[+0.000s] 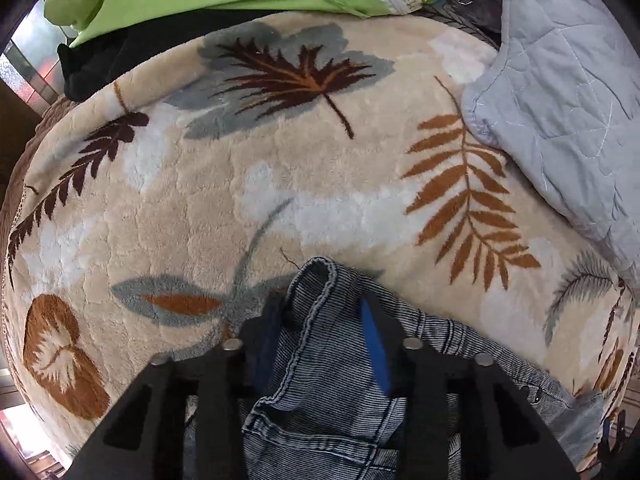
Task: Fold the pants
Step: 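Close left gripper on the waistband while right gripper closes on the leg hem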
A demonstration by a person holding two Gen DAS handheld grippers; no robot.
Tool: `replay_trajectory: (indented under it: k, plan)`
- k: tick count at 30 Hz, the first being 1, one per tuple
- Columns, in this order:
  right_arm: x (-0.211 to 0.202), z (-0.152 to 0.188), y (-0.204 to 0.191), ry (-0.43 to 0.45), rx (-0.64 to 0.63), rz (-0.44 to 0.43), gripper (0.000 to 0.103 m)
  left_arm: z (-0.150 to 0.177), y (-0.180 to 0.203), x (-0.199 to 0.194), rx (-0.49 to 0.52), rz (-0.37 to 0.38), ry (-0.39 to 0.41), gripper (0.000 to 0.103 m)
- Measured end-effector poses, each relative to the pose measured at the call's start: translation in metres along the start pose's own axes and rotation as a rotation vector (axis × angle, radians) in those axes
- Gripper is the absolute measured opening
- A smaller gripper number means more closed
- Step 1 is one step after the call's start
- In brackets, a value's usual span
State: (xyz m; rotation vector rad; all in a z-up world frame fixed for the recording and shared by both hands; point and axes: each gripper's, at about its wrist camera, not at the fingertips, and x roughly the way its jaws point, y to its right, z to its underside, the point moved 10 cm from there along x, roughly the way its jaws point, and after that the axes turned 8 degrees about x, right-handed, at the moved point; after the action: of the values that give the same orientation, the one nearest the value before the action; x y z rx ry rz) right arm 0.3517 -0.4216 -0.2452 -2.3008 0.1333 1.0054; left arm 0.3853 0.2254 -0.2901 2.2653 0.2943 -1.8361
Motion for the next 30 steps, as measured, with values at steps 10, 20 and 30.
replay_trajectory:
  k: [10,20,30]
  plan:
    - [0.007,-0.006,0.010,-0.052,0.078,-0.069,0.087,0.003,0.023,0.003,-0.011,0.005,0.008,0.043]
    - [0.043,0.015,0.006,-0.201,0.037,-0.040,0.080,0.008,0.048,-0.011,0.058,-0.034,0.043,0.014]
    - [0.020,0.013,0.002,-0.109,-0.047,0.029,0.018,0.017,0.048,-0.066,0.065,0.065,0.130,0.013]
